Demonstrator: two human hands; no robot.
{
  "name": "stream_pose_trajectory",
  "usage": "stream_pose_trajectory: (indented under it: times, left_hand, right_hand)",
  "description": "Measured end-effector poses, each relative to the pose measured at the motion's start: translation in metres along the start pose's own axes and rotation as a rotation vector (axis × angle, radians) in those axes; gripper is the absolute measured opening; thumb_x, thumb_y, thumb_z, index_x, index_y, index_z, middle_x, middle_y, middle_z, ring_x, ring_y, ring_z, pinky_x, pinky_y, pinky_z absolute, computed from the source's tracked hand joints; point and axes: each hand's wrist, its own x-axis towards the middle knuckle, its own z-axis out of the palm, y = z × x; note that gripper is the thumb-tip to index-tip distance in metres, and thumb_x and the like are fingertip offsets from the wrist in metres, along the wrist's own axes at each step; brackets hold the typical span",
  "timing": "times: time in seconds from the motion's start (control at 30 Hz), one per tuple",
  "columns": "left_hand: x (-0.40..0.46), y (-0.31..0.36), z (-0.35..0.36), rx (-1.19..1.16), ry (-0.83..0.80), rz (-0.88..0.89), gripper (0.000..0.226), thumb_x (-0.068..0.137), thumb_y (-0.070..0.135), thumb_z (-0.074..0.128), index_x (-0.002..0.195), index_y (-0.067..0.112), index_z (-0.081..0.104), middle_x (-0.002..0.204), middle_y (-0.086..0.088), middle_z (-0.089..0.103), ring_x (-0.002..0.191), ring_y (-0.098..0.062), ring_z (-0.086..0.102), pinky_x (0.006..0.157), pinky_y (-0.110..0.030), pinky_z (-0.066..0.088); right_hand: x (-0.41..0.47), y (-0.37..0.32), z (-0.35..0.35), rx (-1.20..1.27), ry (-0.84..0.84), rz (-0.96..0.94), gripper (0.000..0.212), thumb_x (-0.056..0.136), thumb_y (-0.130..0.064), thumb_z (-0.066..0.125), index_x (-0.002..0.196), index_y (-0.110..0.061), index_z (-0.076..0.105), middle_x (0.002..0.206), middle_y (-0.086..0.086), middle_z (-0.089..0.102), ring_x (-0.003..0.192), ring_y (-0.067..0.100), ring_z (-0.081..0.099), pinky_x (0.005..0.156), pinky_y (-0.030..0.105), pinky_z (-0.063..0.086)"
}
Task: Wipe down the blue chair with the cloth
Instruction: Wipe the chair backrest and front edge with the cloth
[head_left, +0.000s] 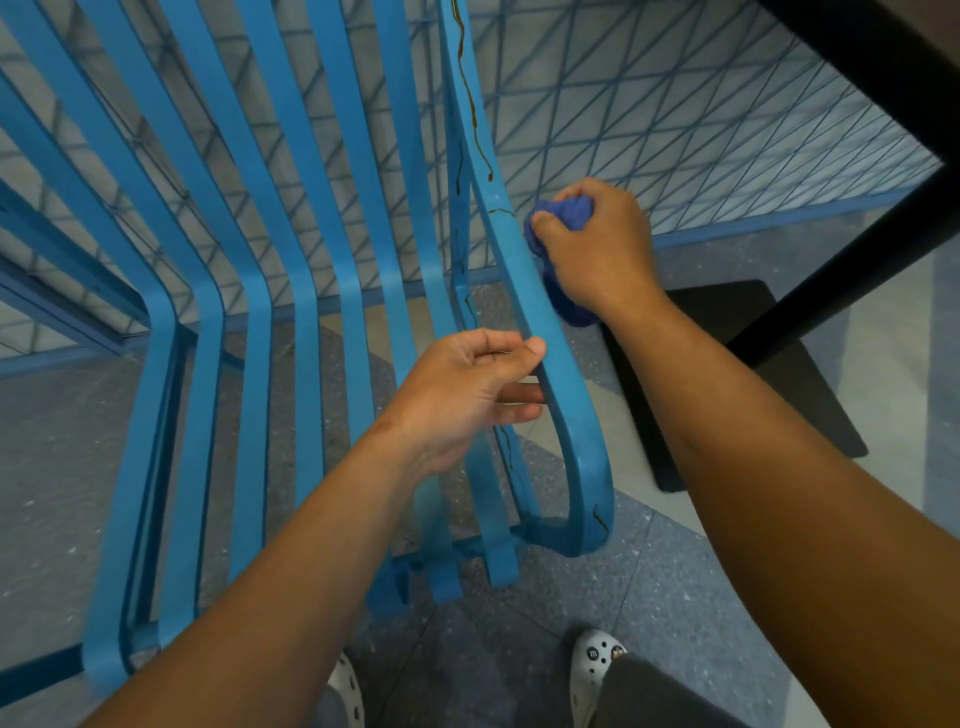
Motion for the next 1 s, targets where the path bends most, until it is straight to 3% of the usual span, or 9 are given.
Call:
stream_pose_trajectory:
  times: [0.13, 0.23, 0.43, 0.6, 0.77, 0.83, 0.9, 0.97, 1.0]
  left_hand:
    - [0.001, 0.002, 0.000, 0.016, -0.003, -0.012, 0.031, 0.094, 0.027, 0.070, 0.115, 0.005, 0.067, 0.099, -0.009, 0.077, 0.084, -0.023, 0.075, 0.064, -0.024, 0.058]
    - [0.000, 0.002, 0.002, 0.036, 0.009, -0.024, 0.031, 0.095, 0.033, 0.069, 0.110, 0.005, 0.069, 0.099, -0.010, 0.077, 0.082, -0.023, 0.076, 0.062, -0.024, 0.058]
    - [-0.003, 0.003, -0.002, 0.046, 0.046, -0.040, 0.028, 0.092, 0.034, 0.072, 0.105, 0.009, 0.072, 0.100, -0.011, 0.075, 0.082, -0.026, 0.076, 0.061, -0.025, 0.058]
    - [0.001, 0.004, -0.008, 0.027, 0.118, 0.054, 0.020, 0.092, 0.023, 0.074, 0.108, 0.014, 0.069, 0.088, -0.002, 0.077, 0.077, -0.023, 0.076, 0.059, -0.025, 0.057]
    - [-0.002, 0.001, -0.004, 0.086, 0.118, 0.144, 0.028, 0.090, 0.017, 0.077, 0.115, 0.018, 0.065, 0.091, -0.003, 0.077, 0.076, -0.021, 0.076, 0.060, -0.025, 0.057]
    - [-0.002, 0.001, -0.003, 0.082, 0.123, 0.154, 0.031, 0.089, 0.017, 0.078, 0.117, 0.019, 0.065, 0.094, -0.003, 0.077, 0.077, -0.021, 0.076, 0.061, -0.025, 0.057]
    - [0.000, 0.002, -0.002, 0.066, 0.124, 0.151, 0.034, 0.089, 0.017, 0.077, 0.121, 0.018, 0.063, 0.094, -0.002, 0.077, 0.077, -0.021, 0.076, 0.061, -0.025, 0.057]
    - [0.001, 0.002, 0.000, 0.050, 0.125, 0.146, 0.038, 0.090, 0.017, 0.076, 0.125, 0.016, 0.061, 0.093, -0.001, 0.077, 0.076, -0.019, 0.075, 0.060, -0.024, 0.056]
    - [0.001, 0.002, 0.001, 0.046, 0.125, 0.144, 0.040, 0.091, 0.017, 0.076, 0.127, 0.015, 0.060, 0.094, -0.002, 0.077, 0.075, -0.019, 0.075, 0.060, -0.024, 0.056]
  right_hand:
    - [-0.003, 0.000, -0.004, 0.041, -0.037, -0.068, 0.022, 0.087, -0.035, 0.072, 0.072, -0.027, 0.058, 0.079, -0.007, 0.067, 0.076, 0.009, 0.062, 0.072, 0.027, 0.050]
    - [-0.012, 0.001, 0.008, 0.012, -0.111, -0.110, 0.018, 0.084, -0.040, 0.078, 0.082, -0.026, 0.066, 0.071, -0.014, 0.062, 0.065, -0.008, 0.056, 0.059, 0.011, 0.038]
    - [0.013, -0.006, 0.014, 0.027, 0.014, -0.035, 0.019, 0.090, -0.035, 0.072, 0.087, -0.019, 0.061, 0.087, -0.004, 0.065, 0.086, 0.017, 0.063, 0.076, 0.033, 0.050]
    - [-0.003, 0.003, 0.017, 0.075, -0.019, -0.083, 0.021, 0.085, -0.034, 0.076, 0.085, -0.015, 0.067, 0.075, -0.010, 0.063, 0.069, 0.005, 0.056, 0.063, 0.017, 0.042]
    - [0.016, 0.000, 0.011, 0.067, 0.005, -0.006, 0.020, 0.088, -0.029, 0.075, 0.086, -0.012, 0.064, 0.086, 0.003, 0.068, 0.086, 0.022, 0.065, 0.080, 0.037, 0.052]
    - [0.016, 0.000, 0.007, 0.089, 0.027, -0.022, 0.021, 0.088, -0.030, 0.075, 0.085, -0.012, 0.065, 0.084, 0.000, 0.068, 0.080, 0.013, 0.063, 0.078, 0.034, 0.052]
    - [0.006, 0.001, 0.009, 0.085, -0.022, -0.058, 0.023, 0.085, -0.036, 0.077, 0.084, -0.015, 0.067, 0.074, -0.011, 0.064, 0.067, -0.001, 0.056, 0.067, 0.020, 0.048]
    - [-0.003, 0.003, 0.014, 0.070, -0.072, -0.062, 0.022, 0.083, -0.036, 0.080, 0.083, -0.019, 0.066, 0.071, -0.014, 0.061, 0.062, -0.002, 0.053, 0.062, 0.013, 0.042]
    - [-0.002, 0.004, 0.015, 0.077, -0.057, -0.043, 0.022, 0.083, -0.035, 0.080, 0.082, -0.019, 0.064, 0.072, -0.012, 0.061, 0.065, 0.002, 0.054, 0.065, 0.017, 0.044]
